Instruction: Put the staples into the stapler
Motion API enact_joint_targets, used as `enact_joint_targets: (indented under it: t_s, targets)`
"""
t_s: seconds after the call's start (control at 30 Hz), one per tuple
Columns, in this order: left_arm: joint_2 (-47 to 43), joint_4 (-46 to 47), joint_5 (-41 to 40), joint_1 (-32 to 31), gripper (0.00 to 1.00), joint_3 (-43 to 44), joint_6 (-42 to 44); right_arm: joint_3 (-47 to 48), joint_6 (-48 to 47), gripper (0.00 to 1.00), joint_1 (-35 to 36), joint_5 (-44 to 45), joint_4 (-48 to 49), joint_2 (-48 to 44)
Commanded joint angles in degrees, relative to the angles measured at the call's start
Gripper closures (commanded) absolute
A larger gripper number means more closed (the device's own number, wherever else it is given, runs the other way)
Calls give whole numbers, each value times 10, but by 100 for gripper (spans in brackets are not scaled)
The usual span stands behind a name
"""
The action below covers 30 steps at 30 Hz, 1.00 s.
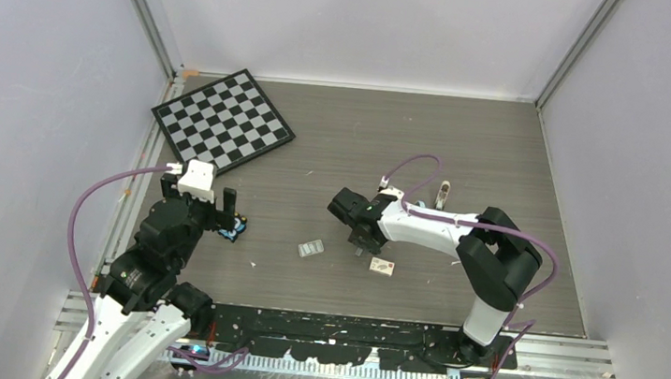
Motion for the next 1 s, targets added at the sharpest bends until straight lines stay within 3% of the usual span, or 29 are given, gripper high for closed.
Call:
enact_joint_targets:
  t_s: [0.0, 0.97]
  targets:
    - [0, 28, 3, 1, 15, 0, -2, 13, 8, 65, -1, 5, 0, -16]
    - [-5, 26, -1, 1, 15, 0, 0, 52, -18, 67, 0, -31, -35, 40]
